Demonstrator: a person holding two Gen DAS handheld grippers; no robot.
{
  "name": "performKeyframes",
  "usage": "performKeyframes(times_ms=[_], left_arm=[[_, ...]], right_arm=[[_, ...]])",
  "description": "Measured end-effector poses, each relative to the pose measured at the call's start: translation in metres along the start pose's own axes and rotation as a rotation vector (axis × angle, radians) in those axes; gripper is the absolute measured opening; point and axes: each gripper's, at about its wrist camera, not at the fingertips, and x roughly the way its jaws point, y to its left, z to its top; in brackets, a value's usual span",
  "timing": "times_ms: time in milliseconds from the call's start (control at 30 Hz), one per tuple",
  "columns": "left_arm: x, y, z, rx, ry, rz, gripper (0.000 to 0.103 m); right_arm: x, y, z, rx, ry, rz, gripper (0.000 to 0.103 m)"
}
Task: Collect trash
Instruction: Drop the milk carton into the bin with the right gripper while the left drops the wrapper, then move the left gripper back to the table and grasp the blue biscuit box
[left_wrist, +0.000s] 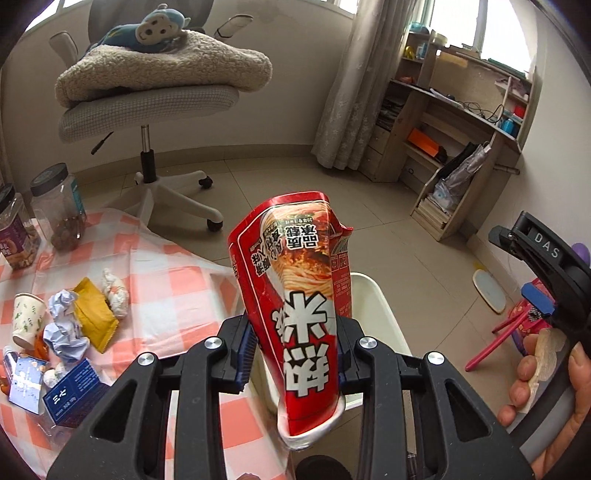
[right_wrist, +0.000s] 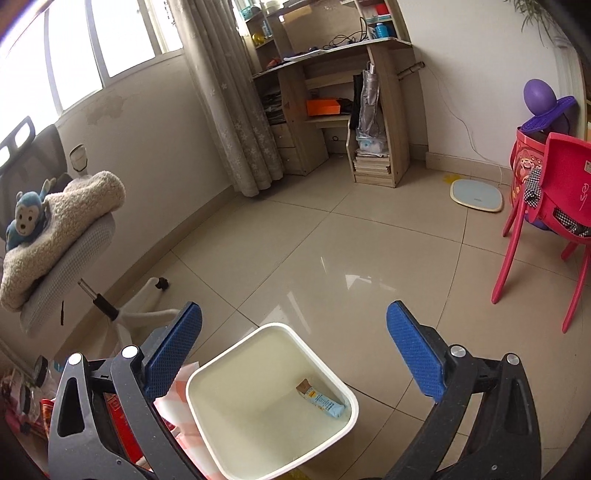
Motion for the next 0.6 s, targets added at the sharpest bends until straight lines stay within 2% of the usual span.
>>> performKeyframes(times_ms=[133, 200, 233, 300, 433, 567, 600], left_arm=[[0.02, -0.016, 0.008, -0.032, 0.022, -0.039, 0.036], [0.03, -0.019, 0.01, -0.057, 0.047, -0.059, 0.05], [0.034, -0.019, 0.011, -0.07, 0.059, -0.062, 0.062], [0.033, -0.016, 0.011, -0.079, 0.054, -0.056, 0.063], [0.014, -0.009, 0.009, -0.042, -0.015, 0.032, 0.065], [-0.015, 0.008, 0.009, -0.031, -0.116, 0.146, 0.083], [-0.021, 0.015, 0.008, -0.031, -0.141, 0.168, 0.084]], right_arm=[[-0.005, -0.008, 0.005, 0.022, -0.034, -0.02, 0.096], [-0.005, -0.011, 0.007, 0.024, -0.039, -0.028, 0.096], [-0.005, -0.011, 0.006, 0.023, -0.04, -0.032, 0.096], [-0.005, -0.01, 0.005, 0.015, -0.041, -0.039, 0.096], [-0.006, 0.001, -0.003, -0.041, -0.042, -0.039, 0.096], [-0.015, 0.023, -0.015, -0.113, -0.072, -0.026, 0.096], [-0.018, 0.028, -0.018, -0.131, -0.081, -0.018, 0.096]])
